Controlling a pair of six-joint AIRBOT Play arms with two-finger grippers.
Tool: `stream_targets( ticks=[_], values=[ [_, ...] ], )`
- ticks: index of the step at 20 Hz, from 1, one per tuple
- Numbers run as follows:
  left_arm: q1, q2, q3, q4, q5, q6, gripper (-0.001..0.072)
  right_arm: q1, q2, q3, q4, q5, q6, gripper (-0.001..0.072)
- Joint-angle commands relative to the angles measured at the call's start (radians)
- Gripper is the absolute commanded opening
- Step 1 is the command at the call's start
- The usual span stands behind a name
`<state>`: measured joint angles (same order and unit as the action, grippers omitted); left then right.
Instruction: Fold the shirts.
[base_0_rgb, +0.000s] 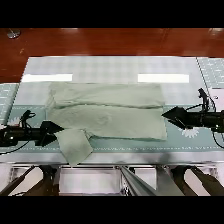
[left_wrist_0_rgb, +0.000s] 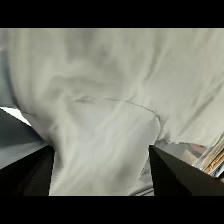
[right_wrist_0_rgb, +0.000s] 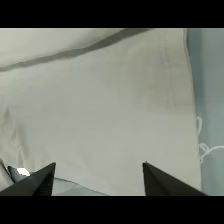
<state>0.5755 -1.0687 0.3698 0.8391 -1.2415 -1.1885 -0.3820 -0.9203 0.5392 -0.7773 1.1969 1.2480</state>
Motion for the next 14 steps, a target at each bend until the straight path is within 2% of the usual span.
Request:
stream_targets(
  ticks=[1,2,4,5,9,11,14],
  values=[
    [-0.084,-0.002,-0.007,-0.024,0.04,0.027,0.0372,-0.039,0.001,0.006,-0.121,-0.028,0.076,0.0633],
    [-0.086,-0.002,-0.003,-0.029,0.008,0.055,0.0031,-0.085,0.0,0.007,-0.222,-0.03,0.115,0.0633],
    [-0.081,-0.002,0.02,-0.04,-0.047,0.071,0.0019,-0.159,0.001,0.002,-0.454,-0.003,0.28,0.0633],
    [-0.081,-0.002,0.035,-0.04,-0.062,0.078,0.0019,-0.178,0.001,-0.013,-0.491,0.035,0.317,0.0632],
    [-0.082,-0.002,0.06,-0.074,-0.068,0.069,0.002,-0.11,-0.002,-0.101,-0.286,0.096,0.206,0.0629],
    [-0.084,-0.002,0.059,-0.073,-0.058,0.027,0.002,-0.039,-0.015,-0.111,-0.29,0.08,0.223,0.0629],
    [-0.086,-0.002,0.059,-0.073,-0.052,0.033,0.002,0.033,-0.089,-0.111,-0.269,0.027,0.216,0.0629]
  ],
)
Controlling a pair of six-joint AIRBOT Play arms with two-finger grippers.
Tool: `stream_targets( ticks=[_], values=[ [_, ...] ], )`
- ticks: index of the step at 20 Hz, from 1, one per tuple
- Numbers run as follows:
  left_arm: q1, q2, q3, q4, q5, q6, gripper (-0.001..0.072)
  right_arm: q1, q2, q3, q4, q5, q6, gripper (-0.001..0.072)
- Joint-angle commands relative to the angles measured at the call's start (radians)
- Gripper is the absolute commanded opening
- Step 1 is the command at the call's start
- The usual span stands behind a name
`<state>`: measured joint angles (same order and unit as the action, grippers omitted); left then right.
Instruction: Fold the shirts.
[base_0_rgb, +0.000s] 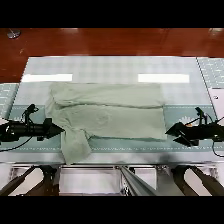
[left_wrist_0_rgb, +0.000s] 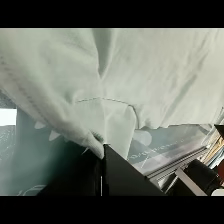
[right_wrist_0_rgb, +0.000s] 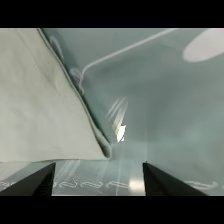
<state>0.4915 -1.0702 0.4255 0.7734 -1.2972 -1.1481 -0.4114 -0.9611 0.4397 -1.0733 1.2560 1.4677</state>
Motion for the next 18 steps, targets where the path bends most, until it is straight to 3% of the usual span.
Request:
stream_targets(
  ticks=[1,5,7,8,10,18],
  values=[
    [-0.002,0.0,0.003,-0.007,0.005,-0.003,0.002,0.078,-0.078,-0.011,0.051,-0.052,-0.01,0.0629],
    [-0.002,0.0,0.003,-0.007,0.014,-0.004,0.002,0.13,-0.175,-0.01,0.243,-0.156,-0.083,0.0629],
    [0.001,-0.001,0.012,-0.004,0.029,-0.004,0.002,0.161,-0.213,0.009,0.256,-0.191,-0.08,0.0622],
    [0.002,0.0,0.023,-0.004,0.032,-0.004,0.002,0.177,-0.235,0.033,0.255,-0.182,-0.082,0.0512],
    [0.002,0.0,0.055,-0.004,0.023,-0.005,0.0021,0.198,-0.249,0.082,0.254,-0.16,-0.116,0.0037],
    [-0.008,-0.06,0.224,-0.014,0.019,-0.025,0.002,0.191,-0.251,0.373,0.231,-0.124,-0.129,0.0037]
  ],
)
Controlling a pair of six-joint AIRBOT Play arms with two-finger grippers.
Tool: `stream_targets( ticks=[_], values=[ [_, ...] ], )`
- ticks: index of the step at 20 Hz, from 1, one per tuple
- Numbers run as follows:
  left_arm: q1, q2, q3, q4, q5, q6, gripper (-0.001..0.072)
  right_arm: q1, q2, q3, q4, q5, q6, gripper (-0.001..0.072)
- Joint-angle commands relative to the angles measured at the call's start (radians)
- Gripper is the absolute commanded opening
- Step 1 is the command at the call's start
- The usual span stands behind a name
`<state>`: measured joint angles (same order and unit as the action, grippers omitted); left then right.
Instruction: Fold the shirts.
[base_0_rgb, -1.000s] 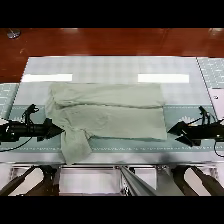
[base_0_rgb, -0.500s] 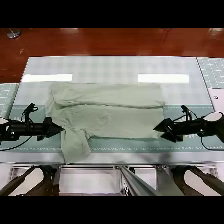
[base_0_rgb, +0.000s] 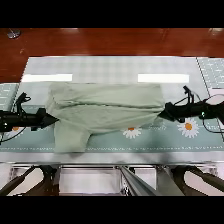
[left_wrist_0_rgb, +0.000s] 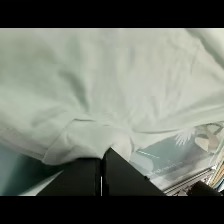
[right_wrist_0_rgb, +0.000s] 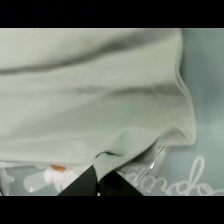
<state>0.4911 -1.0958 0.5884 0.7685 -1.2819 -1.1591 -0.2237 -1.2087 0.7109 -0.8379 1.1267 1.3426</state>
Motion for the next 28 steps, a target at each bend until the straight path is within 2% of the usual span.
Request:
stream_targets(
  ticks=[1,7,13,15,17,23,28],
  values=[
    [-0.019,-0.062,0.089,-0.023,0.017,-0.013,0.002,0.01,-0.014,0.138,-0.005,0.008,-0.002,0.0037],
    [-0.122,-0.308,0.365,-0.23,0.131,-0.018,0.002,0.042,-0.165,0.28,0.011,0.0,-0.001,0.0037],
    [-0.19,-0.584,0.726,-0.233,0.126,-0.138,0.002,0.042,-0.306,0.4,0.032,-0.01,-0.005,0.0037],
    [-0.19,-0.65,0.815,-0.178,0.1,-0.173,0.002,0.042,-0.348,0.448,0.035,-0.008,0.0,0.0037],
    [-0.192,-0.691,0.855,-0.105,0.077,-0.201,0.0019,0.042,-0.392,0.495,0.061,-0.013,-0.002,0.0037],
    [-0.191,-0.73,0.86,-0.134,0.164,-0.196,0.002,0.058,-0.536,0.624,0.088,-0.019,0.017,0.0037],
    [-0.191,-0.756,0.902,-0.14,0.164,-0.196,0.002,0.055,-0.57,0.679,0.081,-0.061,0.064,0.0037]
  ],
)
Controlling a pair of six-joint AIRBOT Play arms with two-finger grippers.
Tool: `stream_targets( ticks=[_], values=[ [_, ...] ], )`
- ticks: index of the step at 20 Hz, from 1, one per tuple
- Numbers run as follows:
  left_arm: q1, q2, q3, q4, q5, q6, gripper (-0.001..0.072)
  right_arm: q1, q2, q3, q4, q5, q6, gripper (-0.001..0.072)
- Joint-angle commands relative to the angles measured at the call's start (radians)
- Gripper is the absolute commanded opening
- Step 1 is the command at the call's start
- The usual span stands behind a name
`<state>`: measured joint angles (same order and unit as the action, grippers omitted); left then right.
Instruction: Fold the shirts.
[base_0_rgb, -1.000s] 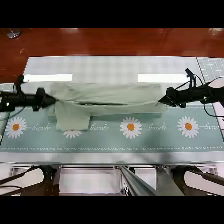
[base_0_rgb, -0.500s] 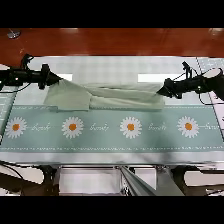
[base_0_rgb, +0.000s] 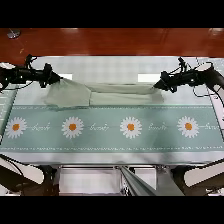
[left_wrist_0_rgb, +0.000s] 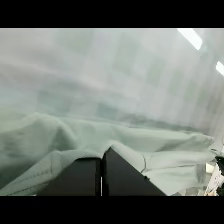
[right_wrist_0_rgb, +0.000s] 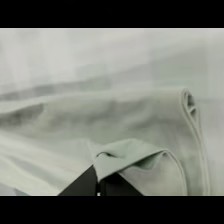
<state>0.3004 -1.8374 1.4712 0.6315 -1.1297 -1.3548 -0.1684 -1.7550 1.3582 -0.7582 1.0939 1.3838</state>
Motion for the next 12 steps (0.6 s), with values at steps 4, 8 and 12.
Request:
stream_targets(
  ticks=[4,8,12],
  values=[
    [-0.024,-0.027,0.019,-0.003,-0.014,0.114,0.002,0.03,-0.057,0.032,0.002,-0.065,0.053,0.0038],
    [-0.006,-0.025,0.058,0.049,-0.168,0.084,0.069,0.003,-0.061,0.071,0.032,-0.026,0.055,0.0618],
    [0.164,0.082,0.087,0.387,-0.326,-0.067,0.0558,-0.175,0.019,0.163,-0.027,0.201,0.0,0.0618]
  ],
)
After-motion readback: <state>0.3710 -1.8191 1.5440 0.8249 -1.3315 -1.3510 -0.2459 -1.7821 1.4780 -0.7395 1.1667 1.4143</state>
